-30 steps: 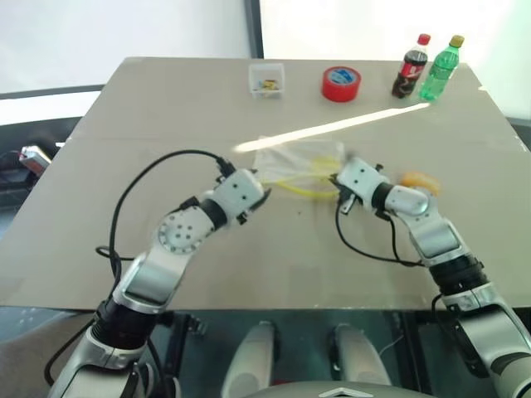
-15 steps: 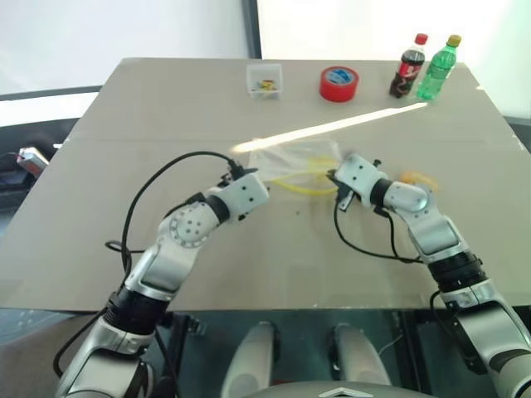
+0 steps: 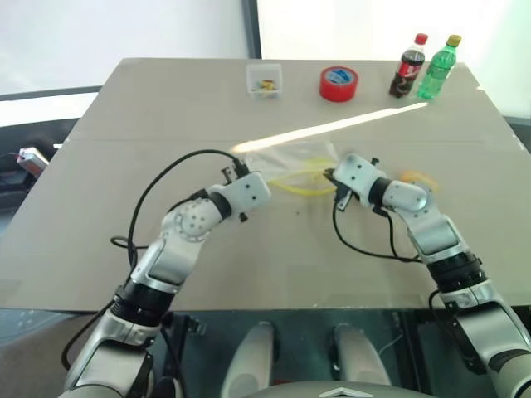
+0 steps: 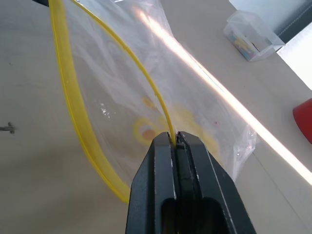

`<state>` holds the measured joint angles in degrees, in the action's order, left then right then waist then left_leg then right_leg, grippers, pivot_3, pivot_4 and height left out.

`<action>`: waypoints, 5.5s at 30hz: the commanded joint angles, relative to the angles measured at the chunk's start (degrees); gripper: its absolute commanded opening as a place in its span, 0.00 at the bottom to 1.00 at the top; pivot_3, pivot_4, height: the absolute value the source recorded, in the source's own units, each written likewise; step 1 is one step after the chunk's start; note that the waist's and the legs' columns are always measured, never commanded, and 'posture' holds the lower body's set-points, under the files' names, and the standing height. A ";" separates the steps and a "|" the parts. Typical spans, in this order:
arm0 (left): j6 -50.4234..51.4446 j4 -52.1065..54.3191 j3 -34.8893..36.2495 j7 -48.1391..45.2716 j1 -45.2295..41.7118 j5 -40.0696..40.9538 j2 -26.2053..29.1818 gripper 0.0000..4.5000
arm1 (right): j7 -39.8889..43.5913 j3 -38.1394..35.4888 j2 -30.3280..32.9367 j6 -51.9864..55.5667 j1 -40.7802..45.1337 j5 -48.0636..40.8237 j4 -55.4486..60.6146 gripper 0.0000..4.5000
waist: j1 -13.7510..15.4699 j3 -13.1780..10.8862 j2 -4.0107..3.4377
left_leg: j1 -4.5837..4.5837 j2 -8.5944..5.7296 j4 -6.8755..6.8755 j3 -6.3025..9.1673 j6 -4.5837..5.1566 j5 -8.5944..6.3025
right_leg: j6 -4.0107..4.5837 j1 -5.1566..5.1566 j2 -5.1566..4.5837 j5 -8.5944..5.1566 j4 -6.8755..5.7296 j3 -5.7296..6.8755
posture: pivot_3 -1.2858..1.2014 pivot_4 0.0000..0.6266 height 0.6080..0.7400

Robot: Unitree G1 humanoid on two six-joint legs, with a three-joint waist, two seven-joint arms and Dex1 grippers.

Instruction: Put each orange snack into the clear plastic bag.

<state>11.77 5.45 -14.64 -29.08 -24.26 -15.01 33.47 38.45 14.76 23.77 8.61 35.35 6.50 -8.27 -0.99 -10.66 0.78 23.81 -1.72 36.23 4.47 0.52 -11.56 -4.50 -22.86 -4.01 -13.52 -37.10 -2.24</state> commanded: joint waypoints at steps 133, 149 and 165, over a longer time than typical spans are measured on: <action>0.31 0.59 -2.28 -1.11 -1.46 -2.45 -8.58 0.00 | -7.61 -7.58 -6.69 37.43 -2.11 -19.49 15.77 0.01 | -1.23 0.00 0.00 | 0.01 0.00 0.18 0.04 -0.01 0.02 | 0.00 -0.35 -0.01 -0.02 -0.67 -0.30 | 0.52 0.24 1.00; -3.47 -0.92 -5.12 -3.22 -2.63 -3.13 -9.62 0.00 | -6.81 -1.58 -9.35 25.18 8.64 -12.32 -3.16 0.01 | -1.30 0.00 0.00 | 0.01 -0.01 0.18 -0.03 -0.01 0.02 | 0.00 -0.37 0.00 -0.02 -0.68 -0.29 | 0.52 0.24 1.00; -2.06 -2.47 -3.22 -0.54 -3.09 -4.14 -10.70 0.00 | 4.02 -4.07 -0.12 27.70 3.49 -15.26 7.50 0.79 | -1.08 0.00 0.00 | 0.05 -0.02 0.18 0.03 -0.01 0.02 | 0.00 -0.37 -0.01 -0.02 -0.66 -0.28 | 0.52 0.24 1.00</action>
<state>9.65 2.60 -19.12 -30.68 -26.56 -18.98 23.01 41.08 13.29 22.37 34.45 38.99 -6.74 -6.26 -2.07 -10.66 0.78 23.86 -1.74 36.41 4.52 0.52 -11.54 -4.50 -23.22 -4.02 -13.54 -37.77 -2.52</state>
